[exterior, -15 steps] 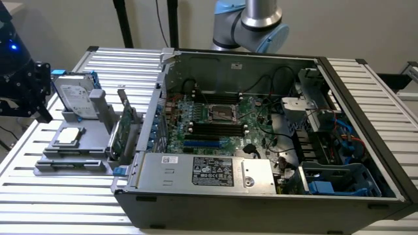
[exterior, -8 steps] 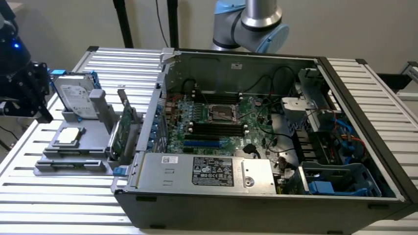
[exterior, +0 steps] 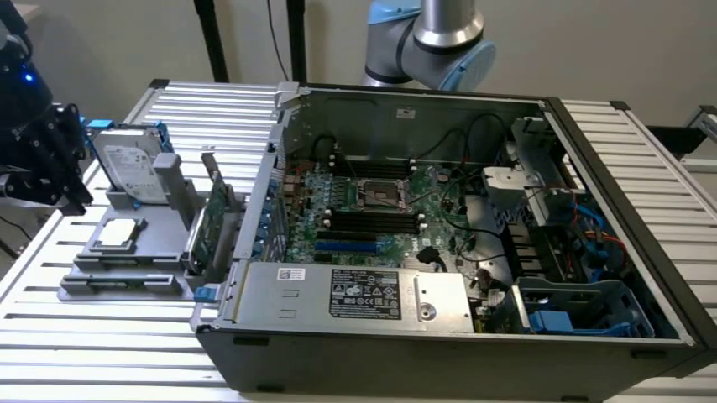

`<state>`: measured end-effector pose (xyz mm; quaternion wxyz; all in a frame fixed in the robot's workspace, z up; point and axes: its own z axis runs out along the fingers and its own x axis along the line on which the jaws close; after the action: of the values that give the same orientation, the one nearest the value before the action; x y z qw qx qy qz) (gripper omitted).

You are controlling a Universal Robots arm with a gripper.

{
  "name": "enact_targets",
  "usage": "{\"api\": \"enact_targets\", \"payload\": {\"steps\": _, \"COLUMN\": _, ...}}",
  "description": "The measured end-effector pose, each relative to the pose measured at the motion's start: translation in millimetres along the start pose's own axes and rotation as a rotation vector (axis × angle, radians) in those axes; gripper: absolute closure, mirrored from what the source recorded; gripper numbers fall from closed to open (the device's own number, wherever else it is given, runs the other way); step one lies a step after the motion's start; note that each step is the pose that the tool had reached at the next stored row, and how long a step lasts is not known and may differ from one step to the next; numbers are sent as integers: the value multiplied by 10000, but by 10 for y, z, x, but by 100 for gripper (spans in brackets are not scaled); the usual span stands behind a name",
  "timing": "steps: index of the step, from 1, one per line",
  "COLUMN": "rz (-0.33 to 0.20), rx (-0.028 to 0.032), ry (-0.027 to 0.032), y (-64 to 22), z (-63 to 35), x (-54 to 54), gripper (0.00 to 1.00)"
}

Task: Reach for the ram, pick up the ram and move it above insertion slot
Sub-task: 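Pick up the ram and move it above insertion slot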

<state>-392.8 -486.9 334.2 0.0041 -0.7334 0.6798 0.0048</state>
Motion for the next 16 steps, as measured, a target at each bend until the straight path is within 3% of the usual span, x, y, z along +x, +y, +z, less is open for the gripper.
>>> {"api": "enact_targets", "payload": {"steps": 2, "rz": 18, "rx": 2, "ry": -1, "y": 0, "z": 8, "x": 0, "gripper": 64}}
{"api": "enact_targets", "payload": {"steps": 6, "rz": 91, "rx": 4, "ry": -1, "y": 4, "z": 56, "x": 4, "gripper": 58}}
{"api": "enact_targets", "payload": {"steps": 7, "rz": 113, "rx": 4, "ry": -1, "y": 9, "z": 75, "x": 5, "gripper": 52}}
{"api": "enact_targets", "payload": {"steps": 16, "rz": 379, "rx": 8, "ry": -1, "y": 40, "z": 238, "x": 13, "gripper": 52}}
